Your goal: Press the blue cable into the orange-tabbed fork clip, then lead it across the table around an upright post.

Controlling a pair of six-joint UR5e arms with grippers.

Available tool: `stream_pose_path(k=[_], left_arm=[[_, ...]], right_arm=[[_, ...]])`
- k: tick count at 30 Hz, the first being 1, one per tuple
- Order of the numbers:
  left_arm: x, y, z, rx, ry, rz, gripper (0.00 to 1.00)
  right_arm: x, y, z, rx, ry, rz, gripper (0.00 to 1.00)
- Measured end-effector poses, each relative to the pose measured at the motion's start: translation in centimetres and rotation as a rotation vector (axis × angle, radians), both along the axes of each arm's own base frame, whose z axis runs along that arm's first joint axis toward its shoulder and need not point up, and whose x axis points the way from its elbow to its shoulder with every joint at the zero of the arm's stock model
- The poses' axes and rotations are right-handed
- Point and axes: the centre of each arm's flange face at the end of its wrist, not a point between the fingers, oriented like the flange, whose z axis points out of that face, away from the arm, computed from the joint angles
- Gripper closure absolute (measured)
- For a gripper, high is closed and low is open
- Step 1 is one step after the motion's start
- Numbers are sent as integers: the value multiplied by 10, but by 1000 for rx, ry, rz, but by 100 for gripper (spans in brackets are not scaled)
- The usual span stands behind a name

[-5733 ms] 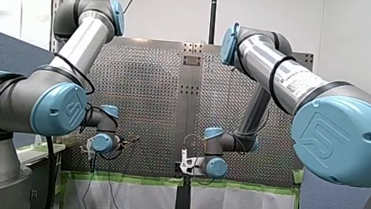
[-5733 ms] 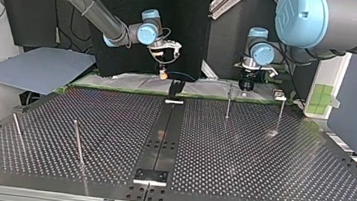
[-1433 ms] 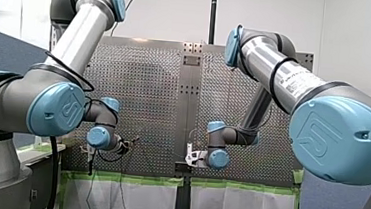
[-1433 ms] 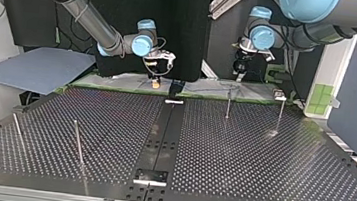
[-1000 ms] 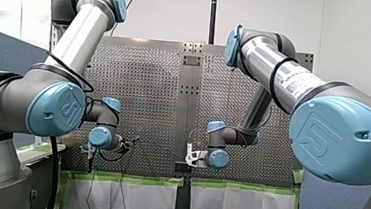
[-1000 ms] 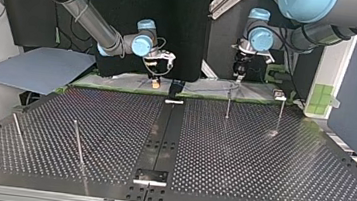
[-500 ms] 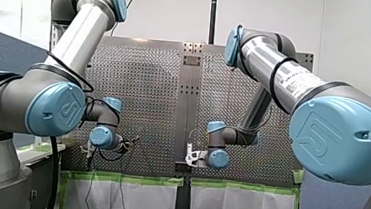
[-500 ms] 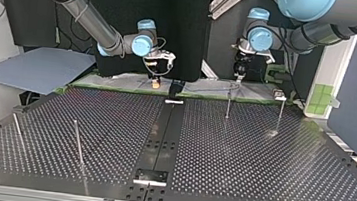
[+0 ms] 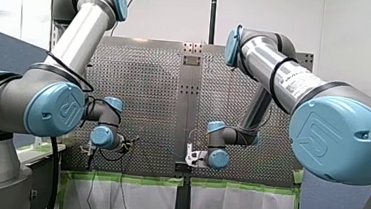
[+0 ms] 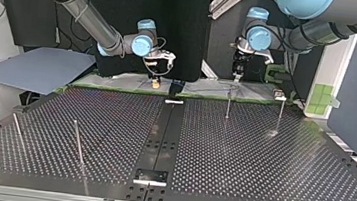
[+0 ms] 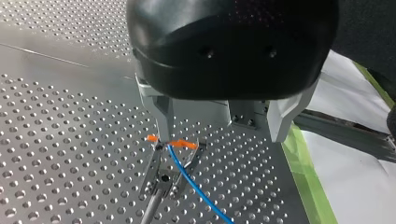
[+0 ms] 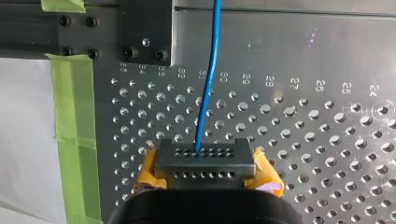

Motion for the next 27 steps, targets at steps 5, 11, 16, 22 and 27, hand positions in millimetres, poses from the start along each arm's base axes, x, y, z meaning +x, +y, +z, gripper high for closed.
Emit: stream_pose_path(k=[5,11,16,22,27], left_arm=[[0,-3,1,1,-6,-6,0],[1,-5,2,-9,-24,-10,0],[2,-6,3,-21,-38,-8,0],[3,-7,3,-22,-41,-6,0],[2,-7,3,-20,-39,-7,0]], right_arm=[[0,0,0,1,0,1,100],[0,0,0,1,0,0,100],[0,0,0,1,0,0,100],[0,0,0,0,0,0,100],[0,0,0,-1,-1,-1,100]])
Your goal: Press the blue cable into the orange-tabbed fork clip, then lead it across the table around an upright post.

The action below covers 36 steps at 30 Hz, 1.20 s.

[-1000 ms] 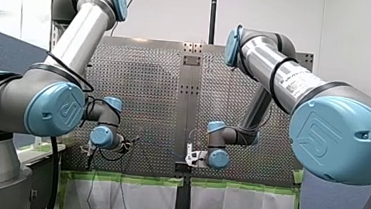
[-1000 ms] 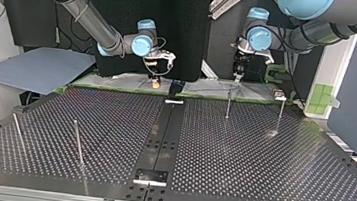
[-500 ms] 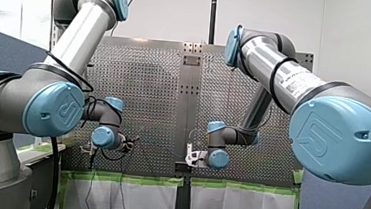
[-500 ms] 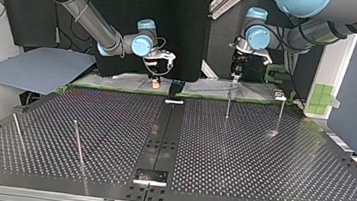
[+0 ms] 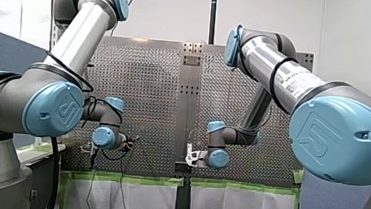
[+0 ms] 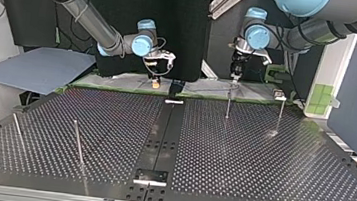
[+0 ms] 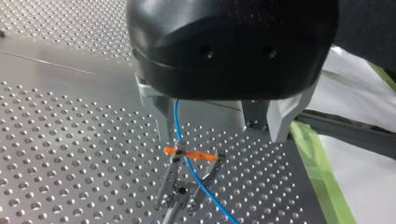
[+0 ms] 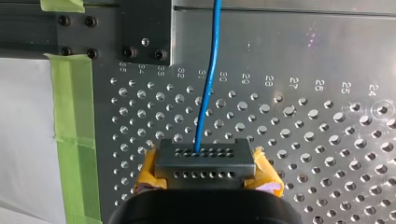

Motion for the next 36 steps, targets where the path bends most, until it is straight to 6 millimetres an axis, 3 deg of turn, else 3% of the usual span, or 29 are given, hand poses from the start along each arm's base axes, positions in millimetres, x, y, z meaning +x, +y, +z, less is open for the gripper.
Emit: stream_pose_path(k=[16,36], left_arm=[[-5,-15,1,3,-3,-37,0],[20,-94,30,-149,-88,-30,0]], right_arm=[[0,0,0,3,1,2,100],[0,2,-1,10,10,4,100]])
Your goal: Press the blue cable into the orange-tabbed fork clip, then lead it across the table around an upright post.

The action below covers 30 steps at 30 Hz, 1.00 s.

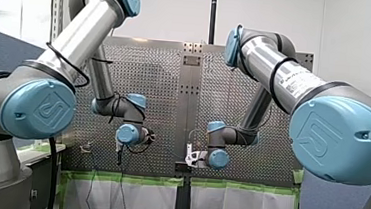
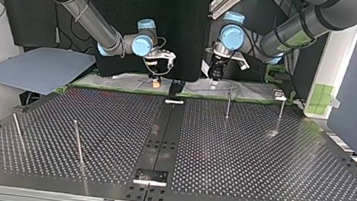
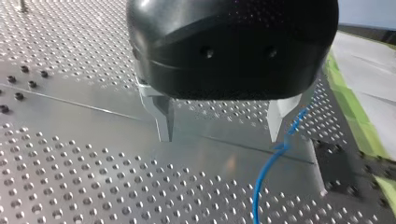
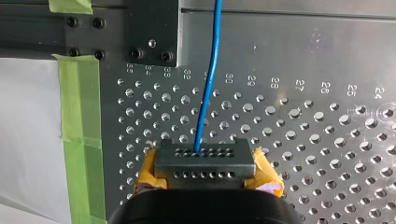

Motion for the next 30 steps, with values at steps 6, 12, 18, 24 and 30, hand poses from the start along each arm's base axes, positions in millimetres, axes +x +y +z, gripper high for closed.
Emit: stream_pose_path(k=[6,12,18,24,30], left_arm=[[-2,-10,2,-18,-6,33,0],[1,-6,2,-23,-8,58,0],[3,-4,-4,-19,1,65,0],[17,-5,-19,22,-2,86,0],[30,-7,-36,93,13,123,0]], right_arm=[[0,1,0,0,0,0,100],[0,0,0,0,1,0,100],[0,0,0,0,0,-1,100],[-1,0,0,3,3,0,100],[-1,0,0,4,6,0,100]])
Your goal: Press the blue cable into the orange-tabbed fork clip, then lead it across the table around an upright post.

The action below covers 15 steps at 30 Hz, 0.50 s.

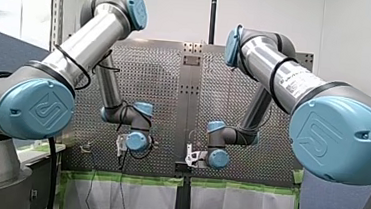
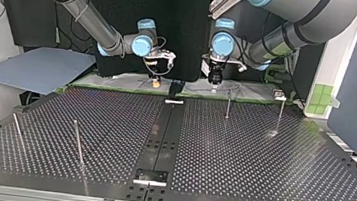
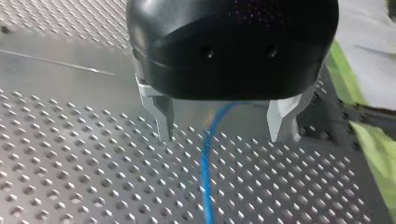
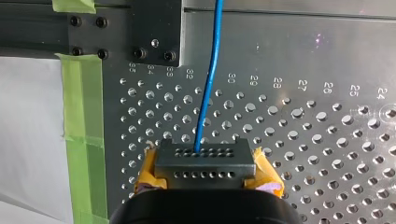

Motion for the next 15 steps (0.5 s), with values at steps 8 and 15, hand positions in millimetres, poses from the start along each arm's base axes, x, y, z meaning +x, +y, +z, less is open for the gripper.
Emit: stream_pose_path(k=[8,15], left_arm=[[21,3,-10,90,37,62,0],[46,-7,4,88,10,54,0]], right_arm=[[0,-1,0,0,-1,-1,100],[0,-1,1,-2,-2,-2,100]])
